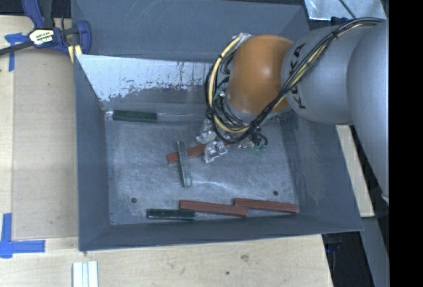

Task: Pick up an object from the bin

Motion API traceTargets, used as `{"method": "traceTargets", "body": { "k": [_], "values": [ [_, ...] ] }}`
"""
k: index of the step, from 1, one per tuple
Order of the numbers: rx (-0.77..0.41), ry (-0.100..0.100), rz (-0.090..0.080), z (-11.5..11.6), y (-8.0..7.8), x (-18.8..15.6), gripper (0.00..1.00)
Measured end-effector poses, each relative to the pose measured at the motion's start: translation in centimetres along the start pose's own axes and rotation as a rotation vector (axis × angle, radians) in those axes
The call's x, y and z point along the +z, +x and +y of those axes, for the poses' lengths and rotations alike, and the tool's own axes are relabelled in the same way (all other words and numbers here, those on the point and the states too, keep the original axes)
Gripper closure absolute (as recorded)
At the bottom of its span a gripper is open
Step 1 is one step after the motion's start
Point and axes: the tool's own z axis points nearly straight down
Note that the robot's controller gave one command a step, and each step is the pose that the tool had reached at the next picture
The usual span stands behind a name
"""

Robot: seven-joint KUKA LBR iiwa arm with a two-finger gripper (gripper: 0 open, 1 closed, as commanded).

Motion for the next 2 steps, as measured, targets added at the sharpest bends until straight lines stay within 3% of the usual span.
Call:
{"method": "traceTargets", "body": {
  "k": [1,2],
  "values": [
    [0.0,0.0,0.0,0.0,0.1,-0.3,1.0],
    [-0.001,-0.005,0.012,0.2,0.4,-1.9,1.0]
  ]
}}
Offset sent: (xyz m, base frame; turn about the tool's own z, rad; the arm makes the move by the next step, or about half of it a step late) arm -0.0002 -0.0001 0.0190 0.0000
